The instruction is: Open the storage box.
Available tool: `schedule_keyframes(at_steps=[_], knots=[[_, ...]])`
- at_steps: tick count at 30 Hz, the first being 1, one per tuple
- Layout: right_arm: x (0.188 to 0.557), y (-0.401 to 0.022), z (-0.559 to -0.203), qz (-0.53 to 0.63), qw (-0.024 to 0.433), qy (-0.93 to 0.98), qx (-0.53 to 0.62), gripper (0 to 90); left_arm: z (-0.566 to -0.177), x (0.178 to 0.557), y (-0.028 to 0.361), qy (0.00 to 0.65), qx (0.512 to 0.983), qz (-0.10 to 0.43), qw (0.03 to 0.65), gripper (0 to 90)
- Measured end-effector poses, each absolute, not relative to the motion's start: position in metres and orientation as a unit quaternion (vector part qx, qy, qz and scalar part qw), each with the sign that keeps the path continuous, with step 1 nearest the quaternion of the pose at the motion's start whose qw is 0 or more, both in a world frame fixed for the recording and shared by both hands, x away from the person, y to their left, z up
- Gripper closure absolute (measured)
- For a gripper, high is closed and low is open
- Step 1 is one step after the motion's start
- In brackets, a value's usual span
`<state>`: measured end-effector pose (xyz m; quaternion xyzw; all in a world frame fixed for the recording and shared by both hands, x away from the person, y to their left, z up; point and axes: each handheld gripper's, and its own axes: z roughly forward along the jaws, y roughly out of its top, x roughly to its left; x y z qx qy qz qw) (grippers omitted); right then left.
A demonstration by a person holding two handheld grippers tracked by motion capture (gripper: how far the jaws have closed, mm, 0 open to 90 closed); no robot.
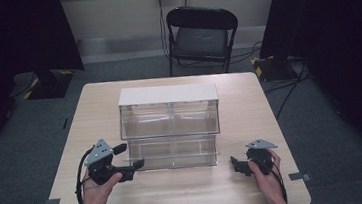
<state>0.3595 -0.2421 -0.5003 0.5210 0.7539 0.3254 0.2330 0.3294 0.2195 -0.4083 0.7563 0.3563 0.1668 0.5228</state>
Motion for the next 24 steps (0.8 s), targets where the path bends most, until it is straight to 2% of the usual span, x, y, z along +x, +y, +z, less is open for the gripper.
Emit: schedule_keyframes(at_steps=[24], knots=[[0.360, -0.242, -0.500, 0.325, 0.233, 0.754, 0.521, 11.3, -0.394, 0.350, 0.221, 0.373, 0.739, 0.168, 0.536, 15.1]])
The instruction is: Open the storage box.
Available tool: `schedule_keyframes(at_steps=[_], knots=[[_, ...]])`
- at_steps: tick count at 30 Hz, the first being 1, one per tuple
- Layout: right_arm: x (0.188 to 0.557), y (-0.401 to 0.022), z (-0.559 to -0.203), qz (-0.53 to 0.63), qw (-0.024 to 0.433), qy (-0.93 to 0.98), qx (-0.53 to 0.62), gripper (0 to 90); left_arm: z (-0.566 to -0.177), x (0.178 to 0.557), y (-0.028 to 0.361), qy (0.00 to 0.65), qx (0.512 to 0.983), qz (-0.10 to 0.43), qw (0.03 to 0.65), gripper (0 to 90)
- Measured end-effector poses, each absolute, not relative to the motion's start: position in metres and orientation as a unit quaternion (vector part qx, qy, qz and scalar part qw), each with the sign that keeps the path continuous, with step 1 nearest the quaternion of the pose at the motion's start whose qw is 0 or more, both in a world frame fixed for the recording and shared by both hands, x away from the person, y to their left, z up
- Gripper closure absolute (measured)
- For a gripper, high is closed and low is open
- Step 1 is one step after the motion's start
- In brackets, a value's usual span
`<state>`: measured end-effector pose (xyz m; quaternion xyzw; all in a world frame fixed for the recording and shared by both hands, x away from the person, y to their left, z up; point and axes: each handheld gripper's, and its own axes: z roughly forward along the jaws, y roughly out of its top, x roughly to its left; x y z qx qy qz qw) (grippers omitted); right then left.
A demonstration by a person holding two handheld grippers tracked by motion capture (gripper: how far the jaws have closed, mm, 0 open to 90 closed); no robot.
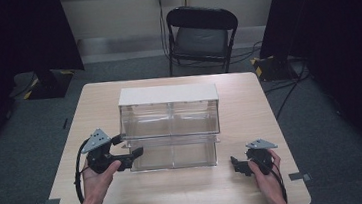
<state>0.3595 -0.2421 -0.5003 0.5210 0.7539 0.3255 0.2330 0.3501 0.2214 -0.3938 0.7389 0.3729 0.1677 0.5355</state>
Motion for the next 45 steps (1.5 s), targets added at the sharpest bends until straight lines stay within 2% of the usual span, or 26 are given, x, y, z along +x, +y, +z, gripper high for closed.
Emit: schedule_keyframes(at_steps=[5, 45], knots=[[0.3596, -0.2421, -0.5003, 0.325, 0.233, 0.754, 0.521, 11.2, -0.3933, 0.3551, 0.2213, 0.377, 0.741, 0.163, 0.532, 12.1], [0.3596, -0.2421, -0.5003, 0.325, 0.233, 0.754, 0.521, 11.2, -0.3929, 0.3585, 0.2201, 0.378, 0.740, 0.151, 0.536, 9.1]])
